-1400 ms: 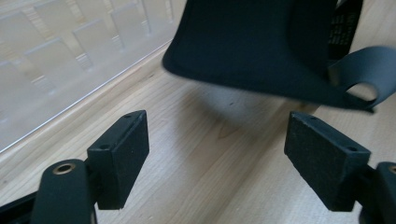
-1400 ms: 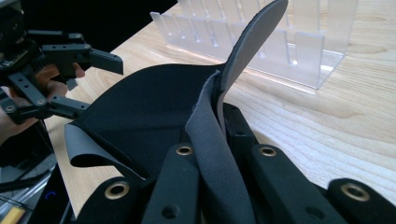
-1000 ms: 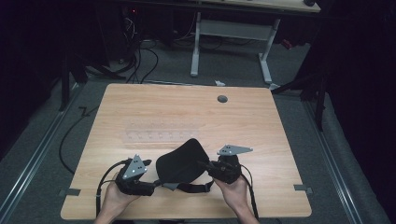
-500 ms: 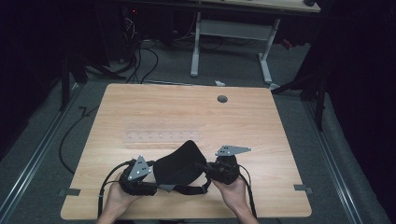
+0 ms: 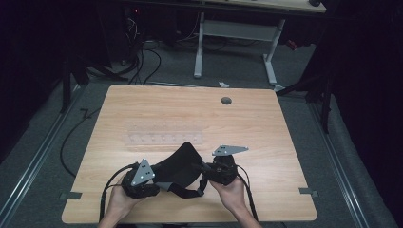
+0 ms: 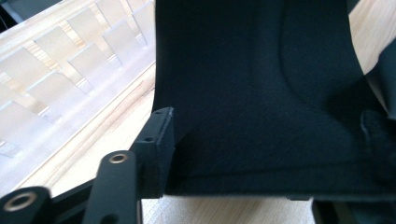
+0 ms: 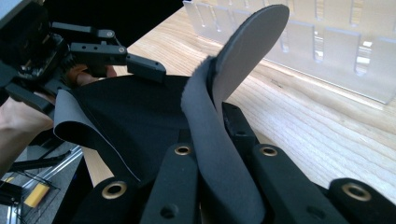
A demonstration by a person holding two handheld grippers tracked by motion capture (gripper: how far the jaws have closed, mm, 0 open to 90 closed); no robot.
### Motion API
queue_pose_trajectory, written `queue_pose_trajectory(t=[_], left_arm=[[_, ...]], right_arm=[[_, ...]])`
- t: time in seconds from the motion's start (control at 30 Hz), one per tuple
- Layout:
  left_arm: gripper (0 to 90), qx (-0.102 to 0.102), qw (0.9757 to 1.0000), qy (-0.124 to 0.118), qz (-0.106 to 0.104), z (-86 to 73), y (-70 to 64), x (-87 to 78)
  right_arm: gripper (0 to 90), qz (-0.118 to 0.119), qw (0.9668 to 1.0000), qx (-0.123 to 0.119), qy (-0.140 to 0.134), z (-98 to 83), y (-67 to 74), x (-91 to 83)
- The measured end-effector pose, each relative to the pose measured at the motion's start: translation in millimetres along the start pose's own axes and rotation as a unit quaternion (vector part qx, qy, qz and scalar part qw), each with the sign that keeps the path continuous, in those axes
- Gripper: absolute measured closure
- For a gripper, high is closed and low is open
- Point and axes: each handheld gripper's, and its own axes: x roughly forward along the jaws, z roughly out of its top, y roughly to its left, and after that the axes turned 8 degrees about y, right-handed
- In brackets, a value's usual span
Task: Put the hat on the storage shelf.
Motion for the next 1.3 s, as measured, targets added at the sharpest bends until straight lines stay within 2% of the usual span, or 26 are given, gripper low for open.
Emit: queue_pose_trajectory(t=[0.1,0.17,0.27,0.3,0.33,0.4,0.43,0.47,0.57,0.6,0.63,0.67,0.7,0.77,0.83,0.87,0.9,0.97,1.03,1.1,1.13,1.17,1.2,1.23,1.27,1.3], left_arm=[[56.6,0.003,0.9998,0.016,-0.007,-1.4,-1.8,-0.8],[62.4,-0.001,0.9996,0.024,-0.016,-2.5,-0.5,-4.0],[70.1,-0.005,0.9994,0.024,-0.026,-1.9,0.6,-7.6],[73.0,-0.004,0.9989,0.024,-0.04,-1.6,0.1,-10.4],[75.2,-0.004,0.9989,0.024,-0.04,-1.6,0.1,-10.4],[79.8,0.002,0.9971,0.026,-0.071,-2.2,-4.4,-13.2],[82.8,0.002,0.9971,0.026,-0.071,-2.2,-4.4,-13.2],[85.1,0.009,0.9957,0.028,-0.088,-2.8,-7.4,-14.6],[86.2,0.009,0.9946,0.034,-0.098,-2.5,-10.0,-15.1],[86.5,0.009,0.9943,0.036,-0.1,-1.0,-9.8,-15.8],[86.5,0.009,0.9943,0.036,-0.1,-1.0,-9.8,-15.8],[86.5,-0.002,0.994,0.033,-0.104,1.2,-9.0,-17.2],[86.5,-0.002,0.994,0.033,-0.104,1.2,-9.0,-17.2],[86.5,-0.005,0.9938,0.031,-0.106,2.5,-7.0,-20.1],[86.5,-0.016,0.9939,0.025,-0.106,4.8,-3.6,-24.4],[86.5,-0.025,0.9939,0.016,-0.107,6.0,-2.0,-26.5],[86.5,-0.037,0.9931,0.004,-0.111,9.1,2.1,-31.3],[86.5,-0.042,0.9928,0.0,-0.112,10.5,3.1,-32.8],[86.5,-0.049,0.9921,-0.01,-0.115,14.4,5.8,-36.2],[86.4,-0.055,0.9916,-0.015,-0.117,17.0,8.1,-38.4],[86.4,-0.053,0.9926,-0.017,-0.108,18.8,10.5,-40.2],[86.5,-0.053,0.9926,-0.017,-0.108,18.8,10.5,-40.2],[86.5,-0.054,0.9933,-0.02,-0.1,19.8,13.3,-41.5],[86.5,-0.054,0.9933,-0.02,-0.1,19.8,13.3,-41.5],[86.5,-0.056,0.9935,-0.023,-0.096,20.5,15.6,-42.8],[86.5,-0.058,0.9935,-0.027,-0.094,21.0,17.1,-43.9]], right_arm=[[84.1,-0.005,1.0,-0.002,0.003,1.6,1.7,2.5],[82.3,-0.029,0.9993,-0.021,0.009,3.5,9.2,5.7],[81.0,-0.027,0.9994,-0.022,0.006,4.2,10.2,6.0],[79.0,-0.017,0.9997,-0.015,0.001,4.6,7.3,4.6],[79.0,-0.017,0.9997,-0.015,0.001,4.6,7.3,4.6],[73.5,-0.03,0.9992,-0.027,-0.003,4.4,9.0,3.5],[73.5,-0.03,0.9992,-0.027,-0.003,4.4,9.0,3.5],[69.2,-0.038,0.9989,-0.028,-0.006,4.4,8.3,2.6],[63.7,-0.038,0.9988,-0.029,-0.009,4.2,6.8,0.6],[55.4,-0.036,0.9986,-0.031,-0.021,3.3,5.7,-2.4],[52.9,-0.035,0.9984,-0.031,-0.032,2.5,5.2,-4.4],[50.8,-0.031,0.9981,-0.03,-0.044,1.1,4.2,-6.8],[50.8,-0.031,0.9981,-0.03,-0.044,1.1,4.2,-6.8],[45.4,-0.024,0.9972,-0.027,-0.066,-2.5,0.7,-11.5],[42.6,-0.036,0.9952,-0.021,-0.088,-12.3,-5.2,-19.0],[42.6,-0.036,0.9952,-0.021,-0.088,-12.3,-5.2,-19.0],[41.4,-0.047,0.9943,-0.014,-0.095,-20.6,-12.0,-23.3],[41.7,-0.07,0.9939,-0.006,-0.085,-27.4,-19.6,-24.5],[42.3,-0.114,0.9913,-0.001,-0.066,-36.7,-31.0,-23.9],[42.3,-0.127,0.9902,0.001,-0.059,-39.9,-35.3,-23.7],[42.3,-0.152,0.9871,0.02,-0.045,-50.3,-49.3,-23.1],[42.3,-0.152,0.9871,0.02,-0.045,-50.3,-49.3,-23.1],[42.1,-0.168,0.9843,0.039,-0.036,-59.5,-62.1,-23.9],[42.1,-0.168,0.9843,0.039,-0.036,-59.5,-62.1,-23.9],[41.9,-0.187,0.9805,0.053,-0.025,-67.3,-72.3,-25.4],[41.9,-0.187,0.9805,0.053,-0.025,-67.3,-72.3,-25.4]])
